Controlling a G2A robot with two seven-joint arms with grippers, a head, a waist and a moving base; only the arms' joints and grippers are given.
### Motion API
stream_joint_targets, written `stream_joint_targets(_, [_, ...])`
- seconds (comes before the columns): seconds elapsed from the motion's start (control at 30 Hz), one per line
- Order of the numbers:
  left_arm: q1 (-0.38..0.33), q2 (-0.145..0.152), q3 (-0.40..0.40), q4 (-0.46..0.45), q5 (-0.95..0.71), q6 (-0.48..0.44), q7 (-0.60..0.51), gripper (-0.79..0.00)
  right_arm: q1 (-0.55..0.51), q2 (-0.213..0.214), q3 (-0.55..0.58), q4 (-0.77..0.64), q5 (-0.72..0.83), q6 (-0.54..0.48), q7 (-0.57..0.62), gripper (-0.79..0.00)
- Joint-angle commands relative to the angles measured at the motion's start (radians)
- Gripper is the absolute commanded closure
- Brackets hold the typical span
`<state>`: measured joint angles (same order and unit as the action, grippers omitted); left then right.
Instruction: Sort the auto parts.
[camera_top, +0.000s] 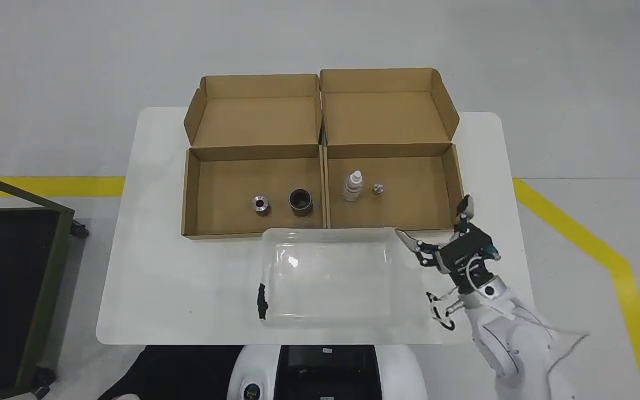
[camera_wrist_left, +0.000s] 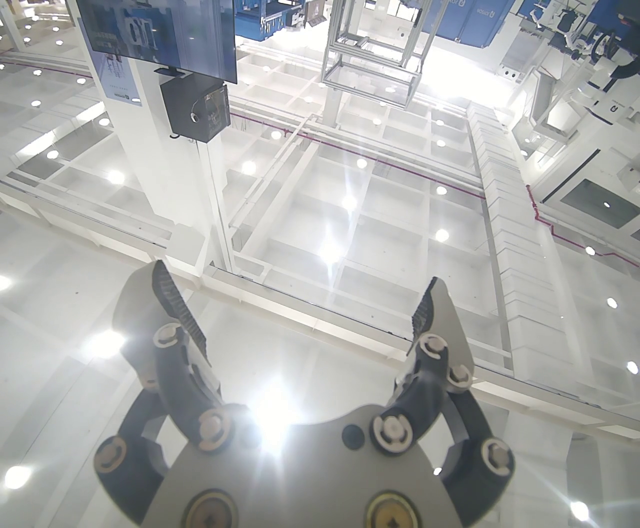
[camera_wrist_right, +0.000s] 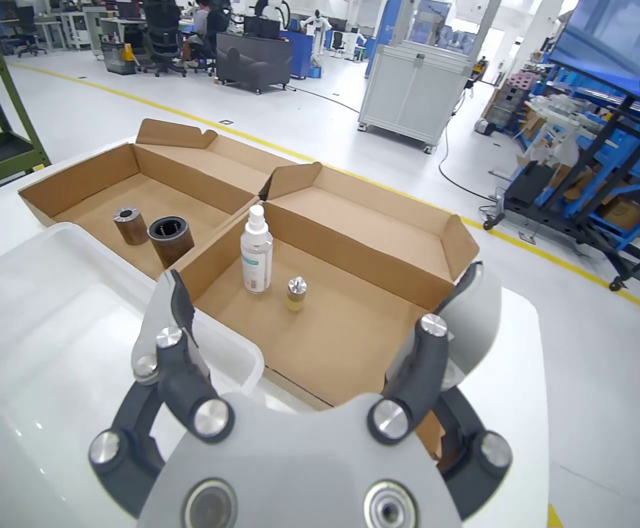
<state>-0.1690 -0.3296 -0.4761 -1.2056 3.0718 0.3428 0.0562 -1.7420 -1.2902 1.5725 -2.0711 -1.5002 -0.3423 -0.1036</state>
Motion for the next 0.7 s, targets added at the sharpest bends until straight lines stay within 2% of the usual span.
stream_joint_targets(0.0, [0.0,0.0,0.0,0.0,0.0,0.0,0.0,-0.785,-0.028,0.003,0.038,-0.002,0.011,0.006,-0.029,-0.785])
stream_joint_targets(0.33, [0.0,0.0,0.0,0.0,0.0,0.0,0.0,-0.785,-0.185,0.005,0.132,-0.064,0.038,0.067,-0.134,-0.785])
stream_joint_targets(0.67, [0.0,0.0,0.0,0.0,0.0,0.0,0.0,-0.784,-0.187,0.005,0.134,-0.064,0.04,0.065,-0.135,-0.785])
